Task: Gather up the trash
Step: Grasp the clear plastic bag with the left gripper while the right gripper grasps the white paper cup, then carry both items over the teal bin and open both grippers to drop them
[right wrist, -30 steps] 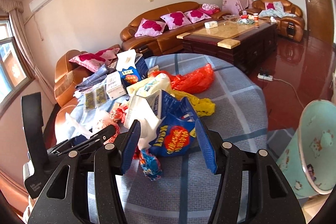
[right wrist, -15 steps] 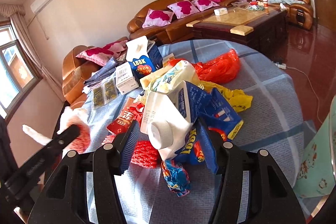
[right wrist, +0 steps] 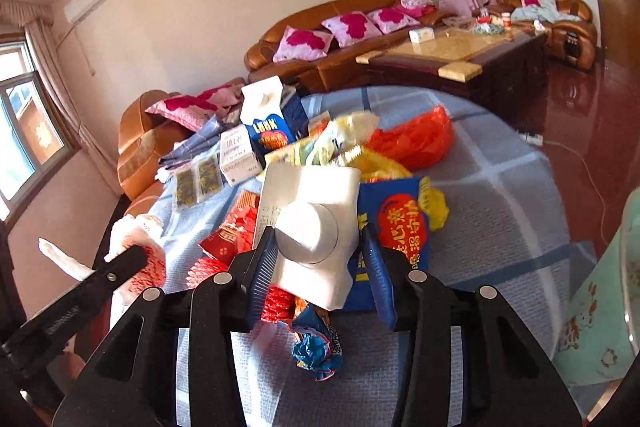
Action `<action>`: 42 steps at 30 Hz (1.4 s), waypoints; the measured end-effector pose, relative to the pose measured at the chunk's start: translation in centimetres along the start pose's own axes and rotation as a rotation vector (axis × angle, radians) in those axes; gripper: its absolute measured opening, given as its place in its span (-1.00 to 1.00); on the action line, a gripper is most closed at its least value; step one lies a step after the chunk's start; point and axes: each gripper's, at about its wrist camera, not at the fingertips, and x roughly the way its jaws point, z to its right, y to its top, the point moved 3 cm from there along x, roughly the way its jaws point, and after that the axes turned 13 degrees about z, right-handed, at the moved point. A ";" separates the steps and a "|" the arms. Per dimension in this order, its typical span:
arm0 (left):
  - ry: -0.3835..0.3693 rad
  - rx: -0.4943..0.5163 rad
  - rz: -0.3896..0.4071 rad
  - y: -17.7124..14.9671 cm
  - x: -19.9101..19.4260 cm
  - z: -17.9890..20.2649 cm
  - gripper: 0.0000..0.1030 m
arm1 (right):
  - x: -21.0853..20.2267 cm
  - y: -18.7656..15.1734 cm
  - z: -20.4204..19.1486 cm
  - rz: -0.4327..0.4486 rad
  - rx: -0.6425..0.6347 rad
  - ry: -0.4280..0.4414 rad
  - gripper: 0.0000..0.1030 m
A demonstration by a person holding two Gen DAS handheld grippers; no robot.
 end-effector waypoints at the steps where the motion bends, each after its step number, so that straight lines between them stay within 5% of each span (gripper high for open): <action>1: -0.002 0.000 0.002 0.0 -0.1 0.2 -0.12 | -0.6 0.4 -0.1 0.015 -0.006 0.005 -0.18; 20: -0.050 0.081 0.011 -0.8 -2.0 5.2 -0.12 | -7.8 2.5 1.4 0.146 -0.014 -0.001 -0.19; 42: -0.155 0.199 0.024 -1.6 -3.9 15.2 -0.12 | -15.3 5.6 9.1 0.264 0.004 -0.131 -0.19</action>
